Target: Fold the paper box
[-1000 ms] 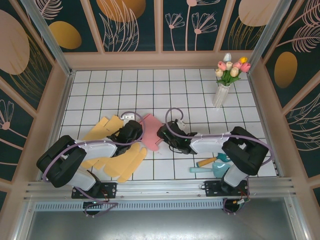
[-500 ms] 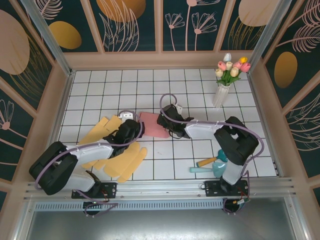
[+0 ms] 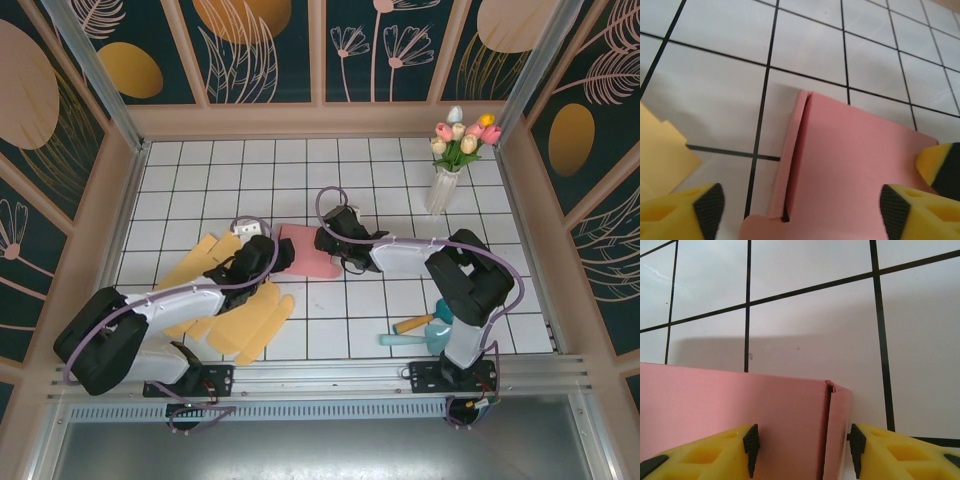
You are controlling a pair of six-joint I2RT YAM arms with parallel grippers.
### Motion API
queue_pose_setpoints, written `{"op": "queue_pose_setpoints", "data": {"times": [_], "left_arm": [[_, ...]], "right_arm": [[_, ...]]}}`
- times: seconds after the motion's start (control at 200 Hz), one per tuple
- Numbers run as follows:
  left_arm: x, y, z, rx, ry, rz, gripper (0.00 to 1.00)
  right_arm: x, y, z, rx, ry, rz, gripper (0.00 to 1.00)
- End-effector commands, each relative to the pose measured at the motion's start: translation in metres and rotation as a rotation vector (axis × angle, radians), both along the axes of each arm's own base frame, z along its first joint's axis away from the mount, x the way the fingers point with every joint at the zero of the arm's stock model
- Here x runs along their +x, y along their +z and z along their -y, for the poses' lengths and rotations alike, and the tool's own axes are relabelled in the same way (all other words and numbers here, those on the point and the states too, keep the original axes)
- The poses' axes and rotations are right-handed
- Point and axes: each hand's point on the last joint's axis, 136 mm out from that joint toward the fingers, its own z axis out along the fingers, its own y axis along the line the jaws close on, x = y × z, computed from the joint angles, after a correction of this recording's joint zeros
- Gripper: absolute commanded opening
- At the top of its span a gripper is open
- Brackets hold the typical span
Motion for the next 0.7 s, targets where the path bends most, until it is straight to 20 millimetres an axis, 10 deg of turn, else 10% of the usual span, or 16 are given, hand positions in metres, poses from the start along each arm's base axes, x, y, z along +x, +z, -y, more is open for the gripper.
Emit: {"op": "queue_pose_setpoints", "data": {"times": [0.0, 0.696], "left_arm": [[0.002, -0.007, -0.003, -0.011, 0.068, -0.065, 0.91], [-0.003, -0.028, 0.015, -0.064, 0.129, -0.291, 0.86]], "right_arm": [[-0.014, -0.031, 0.016, -0.104, 0.037, -0.064, 0.54], [-0.014, -0.027, 0.019, -0.119, 0.046, -0.051, 0.55]]}}
